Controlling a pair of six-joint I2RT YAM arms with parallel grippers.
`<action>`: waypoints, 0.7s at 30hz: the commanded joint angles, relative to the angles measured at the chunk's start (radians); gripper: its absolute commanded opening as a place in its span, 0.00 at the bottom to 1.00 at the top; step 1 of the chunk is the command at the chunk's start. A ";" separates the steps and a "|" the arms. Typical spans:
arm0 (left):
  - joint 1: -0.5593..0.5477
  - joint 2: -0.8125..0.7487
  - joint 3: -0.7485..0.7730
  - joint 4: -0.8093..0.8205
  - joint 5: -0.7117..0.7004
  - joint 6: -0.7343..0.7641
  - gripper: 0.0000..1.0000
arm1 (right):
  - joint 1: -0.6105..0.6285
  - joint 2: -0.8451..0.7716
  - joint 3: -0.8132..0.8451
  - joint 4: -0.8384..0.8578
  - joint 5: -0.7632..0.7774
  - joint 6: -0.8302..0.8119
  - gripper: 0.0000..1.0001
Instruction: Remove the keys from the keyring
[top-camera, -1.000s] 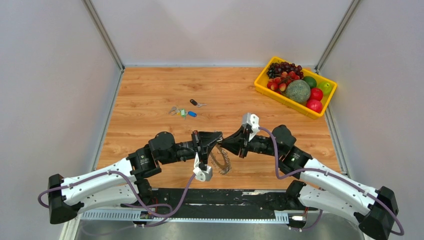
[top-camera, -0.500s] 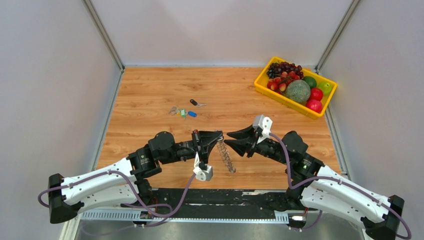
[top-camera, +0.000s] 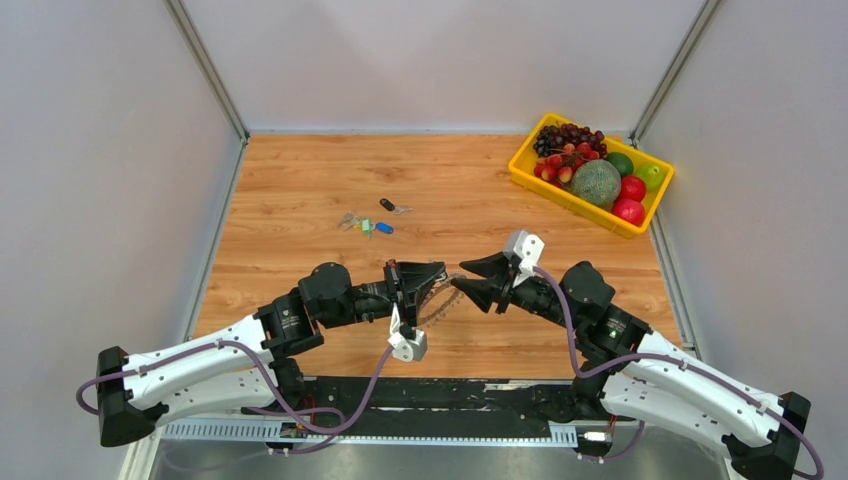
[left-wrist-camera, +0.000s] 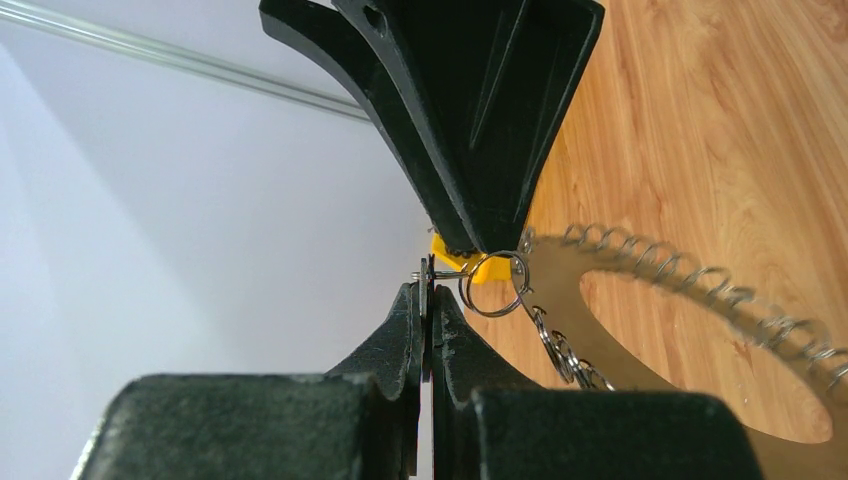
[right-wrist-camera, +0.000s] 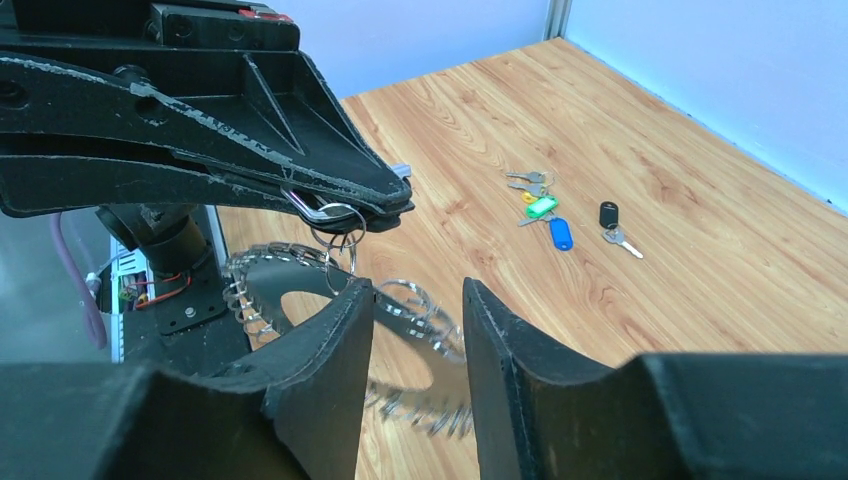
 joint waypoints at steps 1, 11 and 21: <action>0.000 -0.011 0.043 0.042 0.008 -0.012 0.00 | 0.006 -0.005 0.036 0.003 -0.030 -0.024 0.43; 0.000 -0.023 0.040 0.028 0.039 0.002 0.00 | 0.007 -0.044 0.020 -0.005 -0.196 -0.176 0.52; 0.000 -0.035 0.042 0.013 0.082 0.007 0.00 | 0.007 0.001 0.045 -0.005 -0.211 -0.201 0.50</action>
